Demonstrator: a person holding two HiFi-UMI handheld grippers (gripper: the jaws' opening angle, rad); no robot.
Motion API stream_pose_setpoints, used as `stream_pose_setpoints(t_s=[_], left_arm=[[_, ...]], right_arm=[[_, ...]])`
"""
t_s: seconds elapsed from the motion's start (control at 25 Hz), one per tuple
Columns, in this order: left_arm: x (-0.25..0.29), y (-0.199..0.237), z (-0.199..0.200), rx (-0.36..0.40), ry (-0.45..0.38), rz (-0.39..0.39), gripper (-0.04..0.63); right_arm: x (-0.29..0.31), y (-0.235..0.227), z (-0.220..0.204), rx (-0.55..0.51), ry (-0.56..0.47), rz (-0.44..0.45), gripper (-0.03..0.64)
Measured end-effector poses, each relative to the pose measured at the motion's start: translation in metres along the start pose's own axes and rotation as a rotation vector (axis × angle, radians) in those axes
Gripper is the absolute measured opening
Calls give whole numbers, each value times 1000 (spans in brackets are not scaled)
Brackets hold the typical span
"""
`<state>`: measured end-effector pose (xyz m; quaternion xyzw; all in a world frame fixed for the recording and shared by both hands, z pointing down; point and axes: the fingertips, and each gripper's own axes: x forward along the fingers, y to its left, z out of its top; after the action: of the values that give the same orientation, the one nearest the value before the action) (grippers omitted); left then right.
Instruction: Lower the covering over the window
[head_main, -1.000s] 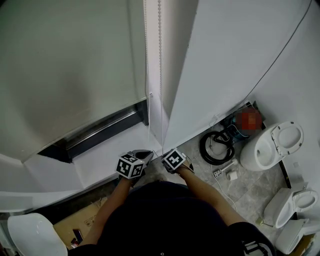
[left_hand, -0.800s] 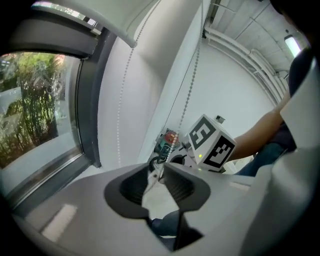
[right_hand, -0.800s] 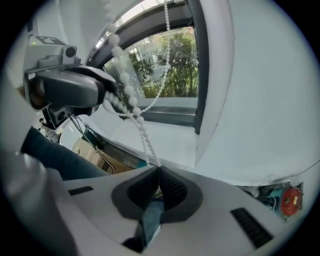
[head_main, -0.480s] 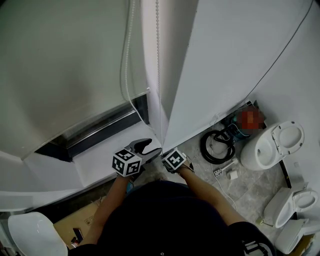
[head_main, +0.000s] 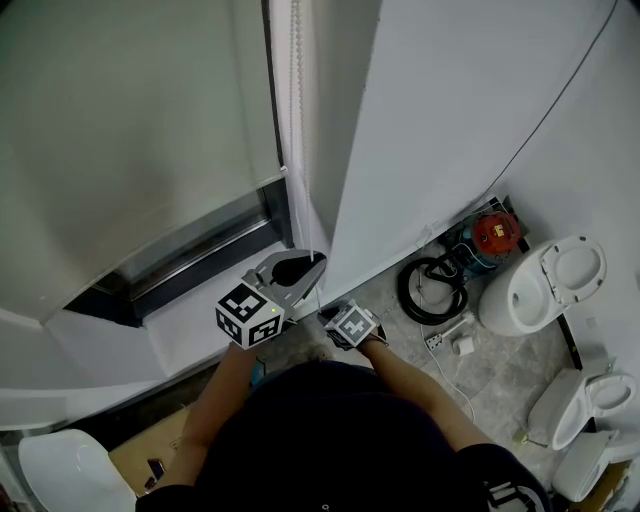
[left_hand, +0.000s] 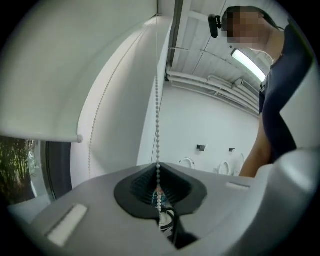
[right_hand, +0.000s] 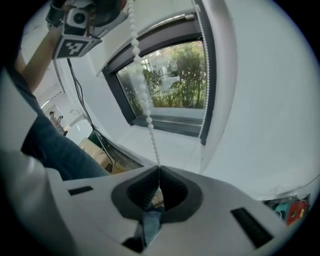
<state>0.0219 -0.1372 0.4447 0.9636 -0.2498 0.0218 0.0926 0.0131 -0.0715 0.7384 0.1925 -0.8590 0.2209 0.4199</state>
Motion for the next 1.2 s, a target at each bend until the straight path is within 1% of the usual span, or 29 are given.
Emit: stream_pose_setpoints(t_s=[0.08,0.2,0.28,0.44,0.48,0.6,0.64,0.72,0.76,0.96,1.2], left_arm=[[-1,4,0,-39,-6,0,17],[-6,15,0,-111,-56,21,14],[-10,23,0,-148,-84,34,14],[-9,30,-3,-140,-98,32,14],[-7,31,-8,-130,-80,33,14],[0,30,-46,-74,49,53,12],[-1,30,-58,-87,66,61,12],[-7,32,-74,-139,67,83,12],[-9,34,-79,-148,72,92,12],[-9,40,-106,-139,145,109,12],[-14,43,-110,-155,147,128,14]], right_arm=[[-3,0,2,-4,-26,1,12],[-11,4,15,19,-139,40,12],[-19,1,22,36,-201,36,14],[-30,-10,36,54,-305,32,14],[-33,-12,39,63,-326,35,14],[-45,-15,48,58,-370,24,15],[-50,-15,52,50,-384,18,15],[-58,-14,61,30,-420,7,15],[-63,-13,66,21,-439,2,15],[-82,-16,87,8,-515,-31,15],[-98,-15,105,14,-587,-42,15]])
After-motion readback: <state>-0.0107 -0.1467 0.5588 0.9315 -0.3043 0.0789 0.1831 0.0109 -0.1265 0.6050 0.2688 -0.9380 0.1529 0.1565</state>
